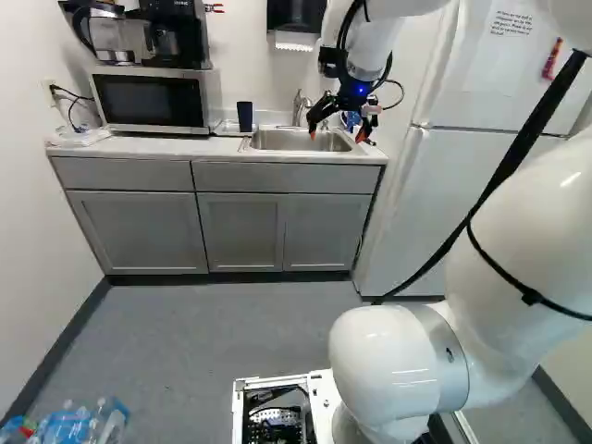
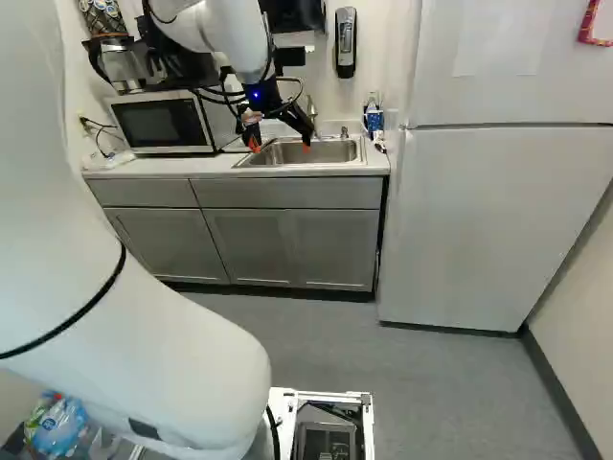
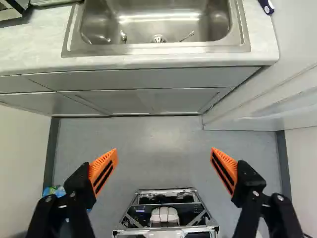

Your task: Rinse the cup and place it in the tray

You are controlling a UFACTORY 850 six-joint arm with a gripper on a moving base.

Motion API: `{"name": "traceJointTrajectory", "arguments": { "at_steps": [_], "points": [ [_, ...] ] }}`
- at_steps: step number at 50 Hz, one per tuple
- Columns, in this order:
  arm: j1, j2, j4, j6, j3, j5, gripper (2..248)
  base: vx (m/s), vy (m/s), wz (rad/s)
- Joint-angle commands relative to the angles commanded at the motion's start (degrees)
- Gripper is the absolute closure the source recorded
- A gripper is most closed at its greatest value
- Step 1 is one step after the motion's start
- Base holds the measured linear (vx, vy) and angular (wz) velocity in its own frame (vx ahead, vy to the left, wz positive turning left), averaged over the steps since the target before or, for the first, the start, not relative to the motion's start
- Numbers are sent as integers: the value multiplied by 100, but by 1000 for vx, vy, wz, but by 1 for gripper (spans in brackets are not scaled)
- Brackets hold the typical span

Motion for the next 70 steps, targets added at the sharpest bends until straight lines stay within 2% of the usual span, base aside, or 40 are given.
{"name": "traceJointTrajectory", "arguments": {
  "at_steps": [18, 35, 53, 70],
  "points": [
    [20, 55, -10, 4, 381, 590, 3, 0, 0, 0],
    [46, 123, -23, 8, 859, 1333, 3, 0, 0, 0],
    [80, 215, -40, 14, 1496, 2321, 3, 0, 0, 0],
    [119, 320, -60, 21, 2230, 3459, 3, 0, 0, 0]
  ]
}}
